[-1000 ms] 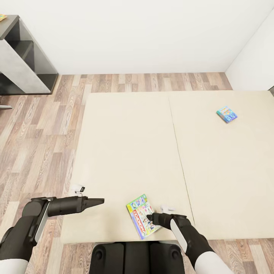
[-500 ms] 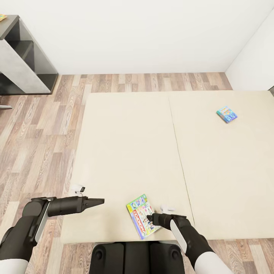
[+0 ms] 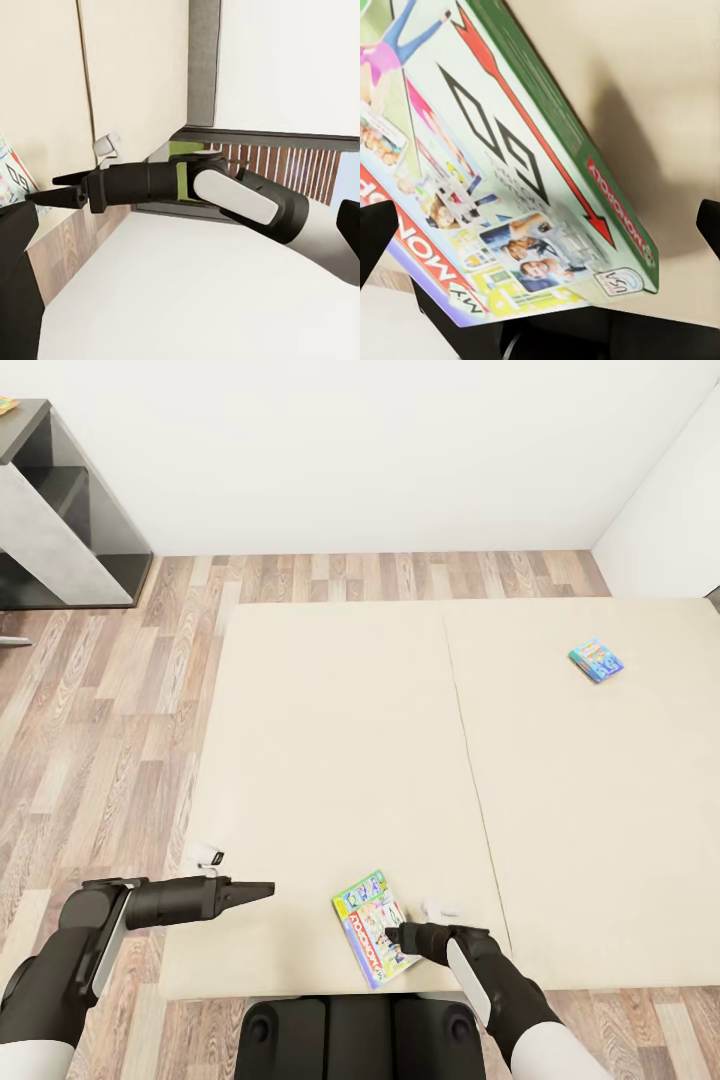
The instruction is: Put all the toys in the child's room - the three board games (two on the bed and one on the table), the two jigsaw puzzles on the table, and the tennis ball on the table - inside the toy box on the table in the child's room.
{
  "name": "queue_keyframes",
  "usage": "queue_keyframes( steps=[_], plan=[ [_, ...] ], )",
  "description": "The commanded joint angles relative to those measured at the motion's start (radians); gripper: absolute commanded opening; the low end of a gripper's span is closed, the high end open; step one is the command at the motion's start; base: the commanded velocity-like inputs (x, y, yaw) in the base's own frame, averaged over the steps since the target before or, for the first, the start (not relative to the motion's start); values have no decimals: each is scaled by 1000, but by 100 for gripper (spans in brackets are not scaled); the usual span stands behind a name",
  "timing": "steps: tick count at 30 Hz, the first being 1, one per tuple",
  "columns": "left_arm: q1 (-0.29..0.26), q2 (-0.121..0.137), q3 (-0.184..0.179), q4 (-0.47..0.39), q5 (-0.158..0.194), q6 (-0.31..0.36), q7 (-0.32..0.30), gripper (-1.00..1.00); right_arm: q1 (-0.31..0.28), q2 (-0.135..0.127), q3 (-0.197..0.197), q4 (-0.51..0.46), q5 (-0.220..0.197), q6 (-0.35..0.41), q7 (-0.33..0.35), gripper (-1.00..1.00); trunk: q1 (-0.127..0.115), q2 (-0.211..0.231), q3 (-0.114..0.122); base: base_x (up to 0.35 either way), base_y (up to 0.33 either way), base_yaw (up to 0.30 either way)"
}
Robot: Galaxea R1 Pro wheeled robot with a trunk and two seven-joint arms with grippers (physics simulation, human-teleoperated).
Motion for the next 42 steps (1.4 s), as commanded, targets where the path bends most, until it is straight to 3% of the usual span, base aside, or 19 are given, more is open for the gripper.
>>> queue_keyframes(
  steps=[1,16,42],
  plan=[
    [0,0,0,0,-1,11,-4,100,0,0,0,0,-1,5,1,100,1,-1,-1,0,0,0],
    [0,-12,-11,0,-2,11,-4,100,0,2,0,43,-1,3,1,100,1,-1,-17,0,0,0],
    [0,-12,-12,0,1,11,-4,100,0,3,0,44,-1,-1,4,100,1,-1,-18,0,0,0]
  ],
)
